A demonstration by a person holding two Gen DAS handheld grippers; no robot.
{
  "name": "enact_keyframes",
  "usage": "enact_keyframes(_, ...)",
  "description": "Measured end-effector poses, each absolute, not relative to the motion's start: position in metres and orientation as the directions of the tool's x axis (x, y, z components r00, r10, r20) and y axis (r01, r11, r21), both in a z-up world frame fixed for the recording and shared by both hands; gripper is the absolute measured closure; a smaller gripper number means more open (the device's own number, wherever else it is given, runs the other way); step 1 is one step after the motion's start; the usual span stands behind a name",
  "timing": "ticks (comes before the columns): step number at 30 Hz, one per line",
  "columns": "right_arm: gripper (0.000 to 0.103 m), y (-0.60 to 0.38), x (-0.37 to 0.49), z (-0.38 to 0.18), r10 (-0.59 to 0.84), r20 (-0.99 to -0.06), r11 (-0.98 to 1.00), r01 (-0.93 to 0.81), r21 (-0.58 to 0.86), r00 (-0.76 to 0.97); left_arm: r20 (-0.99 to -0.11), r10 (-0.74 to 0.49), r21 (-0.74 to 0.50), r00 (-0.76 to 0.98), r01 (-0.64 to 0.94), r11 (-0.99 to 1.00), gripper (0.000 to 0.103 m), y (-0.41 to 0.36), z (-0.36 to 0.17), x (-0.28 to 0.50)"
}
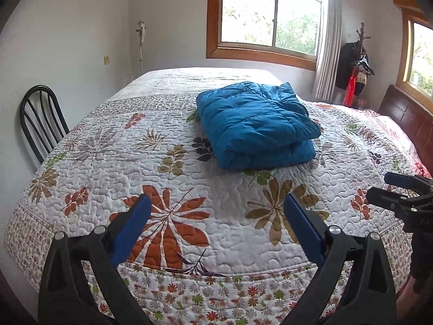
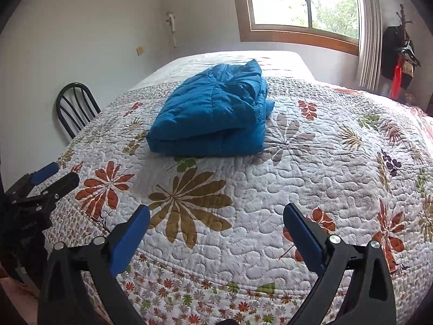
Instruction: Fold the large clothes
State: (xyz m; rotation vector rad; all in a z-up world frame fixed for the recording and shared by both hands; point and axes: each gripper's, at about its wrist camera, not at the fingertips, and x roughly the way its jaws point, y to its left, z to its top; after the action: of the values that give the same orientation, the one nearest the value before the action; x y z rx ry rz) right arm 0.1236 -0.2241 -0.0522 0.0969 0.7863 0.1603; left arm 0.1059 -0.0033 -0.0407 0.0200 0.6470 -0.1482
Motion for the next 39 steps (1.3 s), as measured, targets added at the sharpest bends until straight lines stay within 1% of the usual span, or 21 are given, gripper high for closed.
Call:
enact_keyframes(22,0.004,-0.2184,0.1150,-0.0486,0.141,-0.694,0.990,-0.083,0.117,0.706,-0.588,-0.105,-0.008,0.802,0.123,0.992,0.006,-0.0026,-0.0379,0.0976)
enact_keyframes(39,0.004,-0.2159,0.1186,-0.0502,0.141,-0.697,0.990,-0.088,0.112,0.703,-0.591,-0.100,-0.007,0.800,0.118,0.993,0.006,-0.0006,-0.0396,0.0991)
